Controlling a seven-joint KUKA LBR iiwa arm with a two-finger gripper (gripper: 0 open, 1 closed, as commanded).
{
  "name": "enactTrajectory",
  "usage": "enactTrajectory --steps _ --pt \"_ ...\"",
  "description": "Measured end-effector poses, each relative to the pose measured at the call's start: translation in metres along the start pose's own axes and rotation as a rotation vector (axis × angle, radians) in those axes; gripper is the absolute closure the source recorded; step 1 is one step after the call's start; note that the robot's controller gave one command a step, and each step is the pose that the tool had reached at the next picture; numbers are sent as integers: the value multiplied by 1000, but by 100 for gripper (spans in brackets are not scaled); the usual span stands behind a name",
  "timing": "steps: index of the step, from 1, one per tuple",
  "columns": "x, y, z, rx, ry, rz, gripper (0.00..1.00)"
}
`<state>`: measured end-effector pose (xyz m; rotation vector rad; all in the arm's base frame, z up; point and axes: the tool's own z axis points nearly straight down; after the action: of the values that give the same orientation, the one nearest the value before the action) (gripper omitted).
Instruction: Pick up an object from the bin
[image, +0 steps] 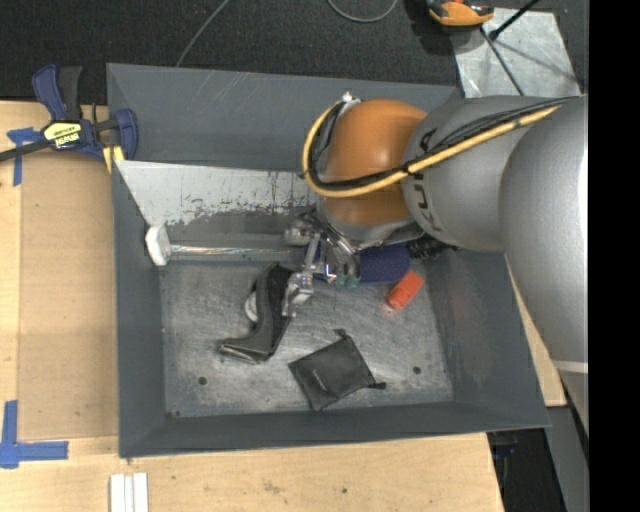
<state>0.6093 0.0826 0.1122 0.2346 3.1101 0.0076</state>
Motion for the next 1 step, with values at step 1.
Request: enactTrajectory --steps 1 --pt "32 42 -28 4 16 119 0"
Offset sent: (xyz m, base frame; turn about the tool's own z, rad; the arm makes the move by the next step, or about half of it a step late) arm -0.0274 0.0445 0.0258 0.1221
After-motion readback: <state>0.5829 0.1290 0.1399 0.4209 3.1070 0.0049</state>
